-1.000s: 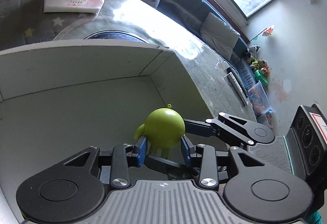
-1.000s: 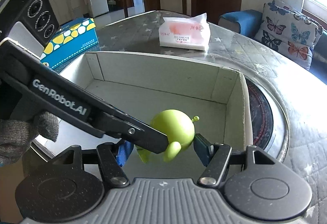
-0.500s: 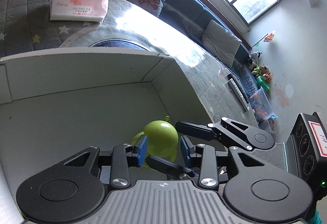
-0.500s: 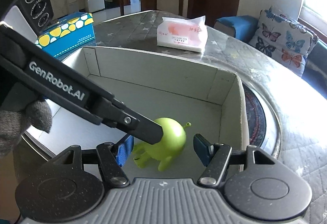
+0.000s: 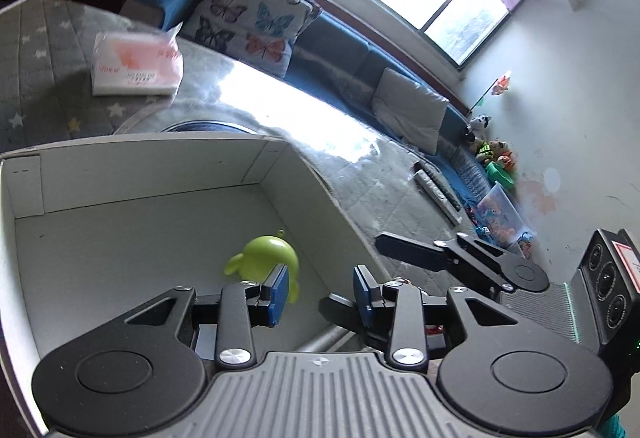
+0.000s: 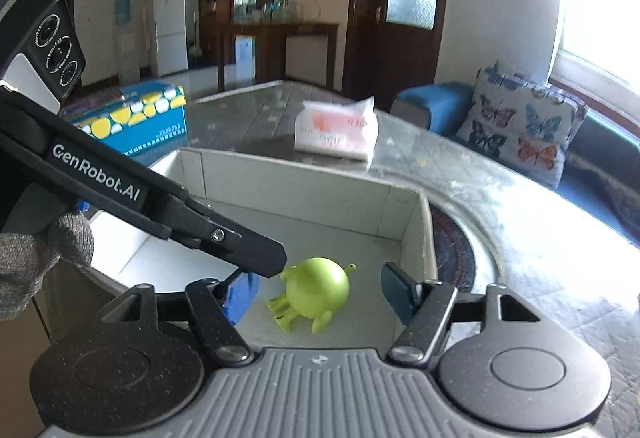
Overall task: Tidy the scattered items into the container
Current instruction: 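Open the left tool to drop the alien figure in the box, then move the left tool down to the white plush bunny, then grasp the white plush bunny with the left tool and lift it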
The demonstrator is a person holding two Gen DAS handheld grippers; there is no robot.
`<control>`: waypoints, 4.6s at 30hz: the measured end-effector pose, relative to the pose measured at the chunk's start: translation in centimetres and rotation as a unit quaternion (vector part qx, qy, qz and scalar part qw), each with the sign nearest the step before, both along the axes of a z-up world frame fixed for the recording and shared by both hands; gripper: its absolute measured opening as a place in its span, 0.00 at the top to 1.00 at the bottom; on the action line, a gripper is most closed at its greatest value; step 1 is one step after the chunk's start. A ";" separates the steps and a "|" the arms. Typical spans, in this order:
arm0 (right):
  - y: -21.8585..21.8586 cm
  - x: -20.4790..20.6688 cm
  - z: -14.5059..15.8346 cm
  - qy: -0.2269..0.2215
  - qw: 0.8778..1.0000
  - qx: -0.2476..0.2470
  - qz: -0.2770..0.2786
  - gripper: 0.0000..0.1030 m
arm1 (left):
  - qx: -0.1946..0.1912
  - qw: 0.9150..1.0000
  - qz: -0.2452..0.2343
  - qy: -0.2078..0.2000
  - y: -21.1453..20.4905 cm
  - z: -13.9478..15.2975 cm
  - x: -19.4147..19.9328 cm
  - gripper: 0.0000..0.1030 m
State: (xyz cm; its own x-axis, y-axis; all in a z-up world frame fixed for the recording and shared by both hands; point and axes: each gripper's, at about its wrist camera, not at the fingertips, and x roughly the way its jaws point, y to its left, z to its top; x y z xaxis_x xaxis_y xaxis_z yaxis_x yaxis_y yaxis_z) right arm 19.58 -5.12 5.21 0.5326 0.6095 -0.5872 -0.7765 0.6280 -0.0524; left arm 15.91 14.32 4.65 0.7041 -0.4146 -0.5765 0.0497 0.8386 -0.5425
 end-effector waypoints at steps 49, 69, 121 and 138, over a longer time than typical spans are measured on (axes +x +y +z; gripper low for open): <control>-8.7 -10.3 -4.2 0.033 0.998 0.010 -0.051 0.26 | 0.062 0.994 -0.089 -0.021 -7.6 -5.0 -7.7 0.63; -7.9 -9.6 -4.6 0.034 0.999 0.006 -0.040 0.26 | 0.080 0.995 -0.065 -0.001 -4.7 -6.3 -9.0 0.92; -9.3 -8.6 -5.6 -0.017 0.994 -0.048 -0.097 0.26 | 0.163 0.972 -0.155 -0.063 -6.0 -7.3 -9.8 0.90; -5.2 -9.1 -5.1 0.016 1.000 -0.013 -0.009 0.27 | 0.153 0.980 -0.110 -0.058 -1.8 -5.7 -13.5 0.74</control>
